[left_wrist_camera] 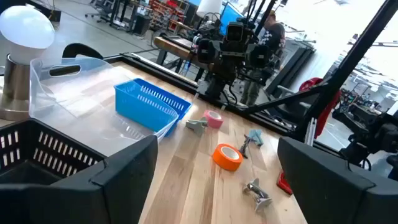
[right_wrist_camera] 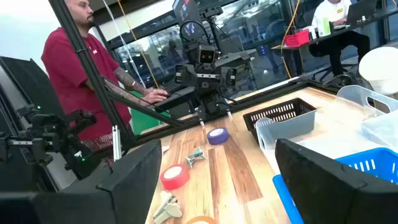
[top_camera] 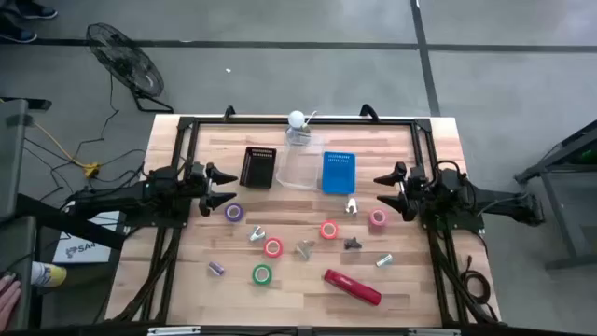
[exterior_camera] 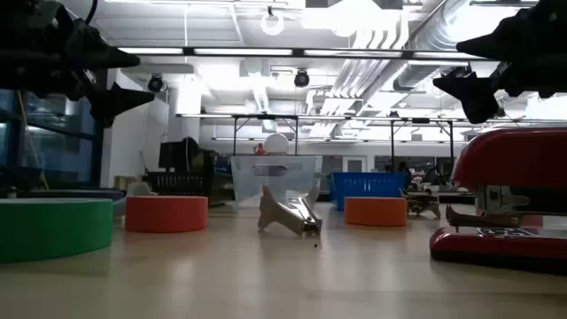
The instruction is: Pick and place Stapler, Stapler remover, tape
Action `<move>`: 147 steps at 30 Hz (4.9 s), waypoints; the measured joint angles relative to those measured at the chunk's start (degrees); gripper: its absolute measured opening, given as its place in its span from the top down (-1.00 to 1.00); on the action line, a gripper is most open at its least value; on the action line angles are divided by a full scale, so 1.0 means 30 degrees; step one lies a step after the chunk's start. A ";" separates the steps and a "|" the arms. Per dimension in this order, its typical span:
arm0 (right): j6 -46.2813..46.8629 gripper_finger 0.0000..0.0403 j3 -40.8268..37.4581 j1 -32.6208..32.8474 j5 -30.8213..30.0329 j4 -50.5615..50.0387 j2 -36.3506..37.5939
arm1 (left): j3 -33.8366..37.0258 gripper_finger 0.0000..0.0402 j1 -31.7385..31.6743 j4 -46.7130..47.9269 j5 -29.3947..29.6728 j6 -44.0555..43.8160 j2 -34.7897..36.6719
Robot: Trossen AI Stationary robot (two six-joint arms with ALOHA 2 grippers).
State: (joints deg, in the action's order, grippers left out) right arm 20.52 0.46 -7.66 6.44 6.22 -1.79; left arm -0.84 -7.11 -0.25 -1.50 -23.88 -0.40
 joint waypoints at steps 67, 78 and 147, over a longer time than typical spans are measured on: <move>0.0000 -0.52 -0.0003 0.0000 0.0000 0.0000 0.0004 | 0.0000 -0.63 0.0003 -0.0003 0.0000 0.0000 0.0000; 0.0001 -0.52 -0.0004 0.0000 0.0000 0.0000 -0.0003 | 0.0000 -0.63 0.0004 -0.0002 0.0000 0.0000 0.0000; 0.9518 -0.52 0.0330 0.0000 -0.2551 -0.2410 -0.0130 | 0.0000 -0.63 -0.0001 -0.0007 0.0000 0.0000 0.0007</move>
State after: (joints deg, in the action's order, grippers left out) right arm 49.08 1.45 -7.66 -1.22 -1.01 -2.18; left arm -0.84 -7.11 -0.27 -1.50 -23.88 -0.38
